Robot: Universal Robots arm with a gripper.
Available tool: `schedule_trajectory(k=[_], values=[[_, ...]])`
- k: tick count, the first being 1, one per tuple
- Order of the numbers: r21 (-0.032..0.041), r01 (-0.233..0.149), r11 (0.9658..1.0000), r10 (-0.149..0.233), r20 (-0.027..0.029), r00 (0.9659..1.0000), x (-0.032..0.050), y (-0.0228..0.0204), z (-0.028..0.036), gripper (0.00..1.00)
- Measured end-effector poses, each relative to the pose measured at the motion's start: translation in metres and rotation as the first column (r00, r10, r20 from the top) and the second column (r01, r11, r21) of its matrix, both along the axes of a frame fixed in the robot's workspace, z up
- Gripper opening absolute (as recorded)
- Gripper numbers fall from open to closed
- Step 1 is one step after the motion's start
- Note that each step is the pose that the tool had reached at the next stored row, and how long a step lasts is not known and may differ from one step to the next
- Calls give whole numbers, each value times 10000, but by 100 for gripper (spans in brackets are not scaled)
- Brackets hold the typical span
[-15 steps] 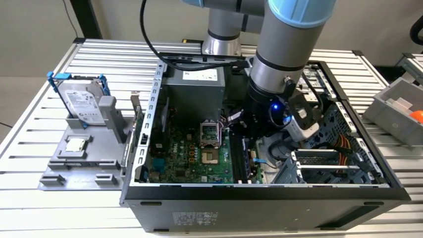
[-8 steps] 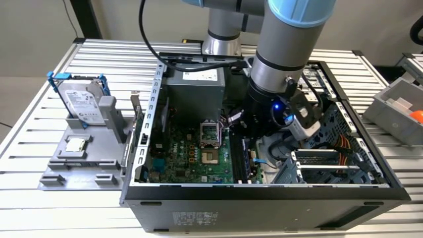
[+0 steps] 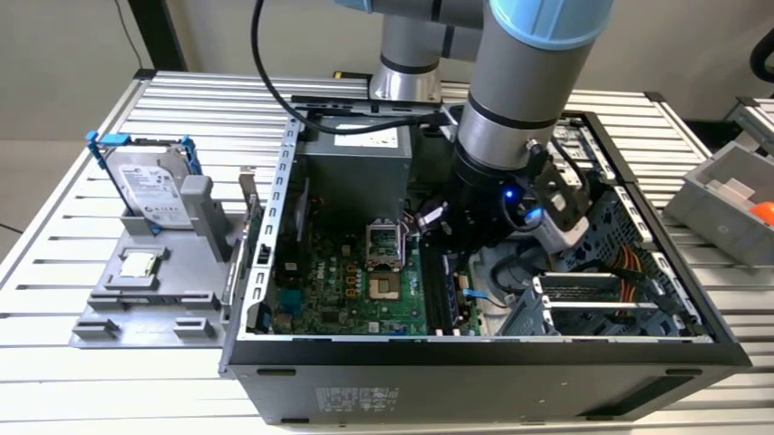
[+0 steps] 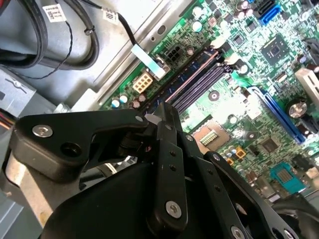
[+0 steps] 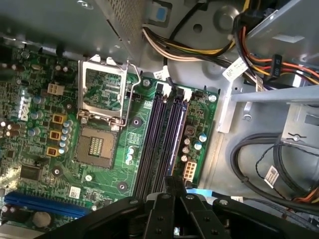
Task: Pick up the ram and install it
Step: 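Press down the ram until it locks into place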
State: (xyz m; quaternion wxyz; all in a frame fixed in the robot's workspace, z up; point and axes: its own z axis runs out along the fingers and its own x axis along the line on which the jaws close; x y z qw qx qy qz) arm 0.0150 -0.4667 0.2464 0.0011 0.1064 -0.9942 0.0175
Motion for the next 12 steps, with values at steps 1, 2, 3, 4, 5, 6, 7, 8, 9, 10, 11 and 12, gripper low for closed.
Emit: schedule_trajectory(k=[1, 2, 3, 4, 5, 6, 7, 8, 9, 10, 11, 12], values=[[0, -87, 10000, 87, 0, 10000, 0, 1, 0, 0], [1, -172, 9999, 172, 0, 9999, 0, 2, 0, 0], [0, -258, 9997, 258, 0, 9997, 0, 2, 0, 0], [1, -340, 9994, 340, 0, 9994, 0, 3, 0, 0], [0, -418, 9991, 418, 0, 9991, 0, 3, 0, 0], [0, -505, 9987, 505, 0, 9987, 0, 4, 0, 0], [0, -590, 9983, 590, 0, 9983, 0, 4, 0, 0], [0, -674, 9977, 674, 0, 9977, 0, 4, 0, 0], [0, -757, 9971, 757, 0, 9971, 0, 5, 0, 0], [1, -838, 9965, 838, 0, 9965, 0, 5, 0, 0], [0, -922, 9957, 922, 0, 9957, 0, 6, 0, 0], [1, -1007, 9949, 1007, 0, 9949, 0, 6, 0, 0]])
